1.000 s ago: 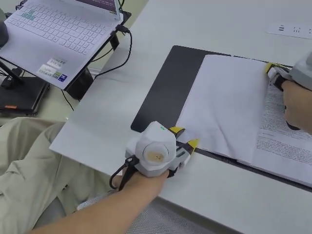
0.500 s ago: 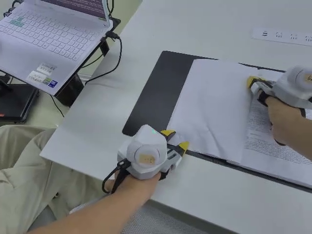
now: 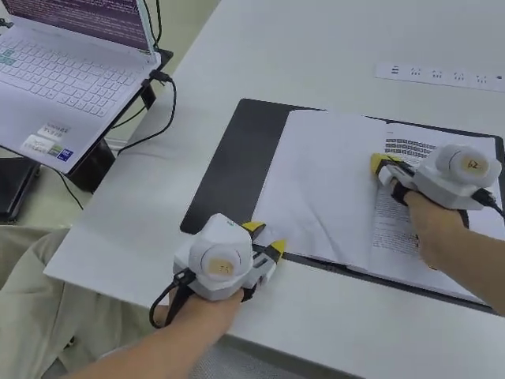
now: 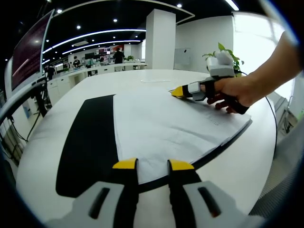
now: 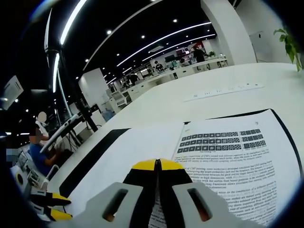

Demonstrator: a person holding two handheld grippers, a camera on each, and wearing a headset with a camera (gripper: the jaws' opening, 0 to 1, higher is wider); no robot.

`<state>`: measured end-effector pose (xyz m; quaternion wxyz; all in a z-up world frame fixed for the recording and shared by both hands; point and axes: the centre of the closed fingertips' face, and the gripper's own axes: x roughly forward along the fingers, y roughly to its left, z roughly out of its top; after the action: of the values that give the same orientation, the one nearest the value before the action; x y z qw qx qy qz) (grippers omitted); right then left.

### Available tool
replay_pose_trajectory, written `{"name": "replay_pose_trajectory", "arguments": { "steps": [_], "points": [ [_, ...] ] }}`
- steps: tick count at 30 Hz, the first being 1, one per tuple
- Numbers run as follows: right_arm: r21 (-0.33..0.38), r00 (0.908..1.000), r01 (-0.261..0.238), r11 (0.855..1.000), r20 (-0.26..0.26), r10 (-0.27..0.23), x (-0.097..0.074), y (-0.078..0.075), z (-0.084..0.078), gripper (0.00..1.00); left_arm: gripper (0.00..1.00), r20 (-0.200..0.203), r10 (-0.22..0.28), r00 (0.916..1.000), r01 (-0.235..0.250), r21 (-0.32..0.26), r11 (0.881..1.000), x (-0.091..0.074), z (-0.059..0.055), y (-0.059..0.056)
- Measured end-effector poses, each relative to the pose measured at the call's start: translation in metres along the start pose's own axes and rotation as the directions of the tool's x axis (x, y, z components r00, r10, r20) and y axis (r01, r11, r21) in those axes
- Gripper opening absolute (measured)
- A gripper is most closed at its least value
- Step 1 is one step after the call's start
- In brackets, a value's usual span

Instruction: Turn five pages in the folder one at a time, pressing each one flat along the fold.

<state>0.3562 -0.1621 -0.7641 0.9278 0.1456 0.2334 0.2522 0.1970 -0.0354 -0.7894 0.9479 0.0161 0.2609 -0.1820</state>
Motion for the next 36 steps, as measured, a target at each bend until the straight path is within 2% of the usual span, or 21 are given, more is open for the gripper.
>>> {"name": "replay_pose_trajectory", "arguments": {
  "steps": [16,26,36],
  "points": [
    [0.01,0.9995,-0.025,1.0,-0.02,0.025,-0.036,0.015,-0.023,0.0,0.23,-0.003,0.001,1.0,-0.001,-0.003,1.0,0.001,-0.002,0.002],
    [-0.02,0.9974,-0.052,0.998,-0.05,0.051,-0.057,0.026,-0.042,0.0,0.23,-0.002,0.001,1.0,-0.001,-0.004,1.0,0.002,-0.002,0.002],
    [-0.059,0.9909,-0.095,0.994,-0.101,0.089,-0.075,0.036,-0.062,0.0,0.23,0.004,0.001,1.0,-0.001,-0.008,1.0,0.001,-0.001,0.001]
  ]
}}
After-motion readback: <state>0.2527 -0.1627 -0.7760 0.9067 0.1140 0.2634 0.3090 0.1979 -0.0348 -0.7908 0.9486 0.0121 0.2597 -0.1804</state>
